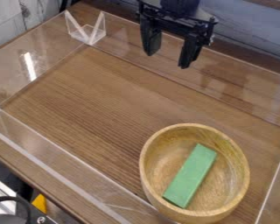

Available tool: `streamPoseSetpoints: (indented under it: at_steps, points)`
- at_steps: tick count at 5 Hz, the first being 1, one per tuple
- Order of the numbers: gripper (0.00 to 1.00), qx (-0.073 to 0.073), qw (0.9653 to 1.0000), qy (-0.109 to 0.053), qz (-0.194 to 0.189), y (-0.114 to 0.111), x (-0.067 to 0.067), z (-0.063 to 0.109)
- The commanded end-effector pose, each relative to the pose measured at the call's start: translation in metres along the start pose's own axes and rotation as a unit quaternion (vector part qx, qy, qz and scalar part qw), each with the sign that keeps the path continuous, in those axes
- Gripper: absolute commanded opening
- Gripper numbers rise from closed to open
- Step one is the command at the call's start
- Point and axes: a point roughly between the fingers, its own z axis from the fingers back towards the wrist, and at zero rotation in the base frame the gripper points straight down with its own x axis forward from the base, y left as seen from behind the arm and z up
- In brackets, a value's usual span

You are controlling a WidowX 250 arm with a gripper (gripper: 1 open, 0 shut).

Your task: Remove the green block from inside the brown bowl and put it on the table

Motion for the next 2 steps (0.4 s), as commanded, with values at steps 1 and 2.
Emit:
streamPoseSetpoints:
  at_steps: [1,2]
  points:
    - [1.00,-0.005,0.9997,0.007,0.022,0.000,-0.007,-0.002]
    - [1.00,-0.016,0.9985,0.028,0.044,-0.029,-0.028,-0.009]
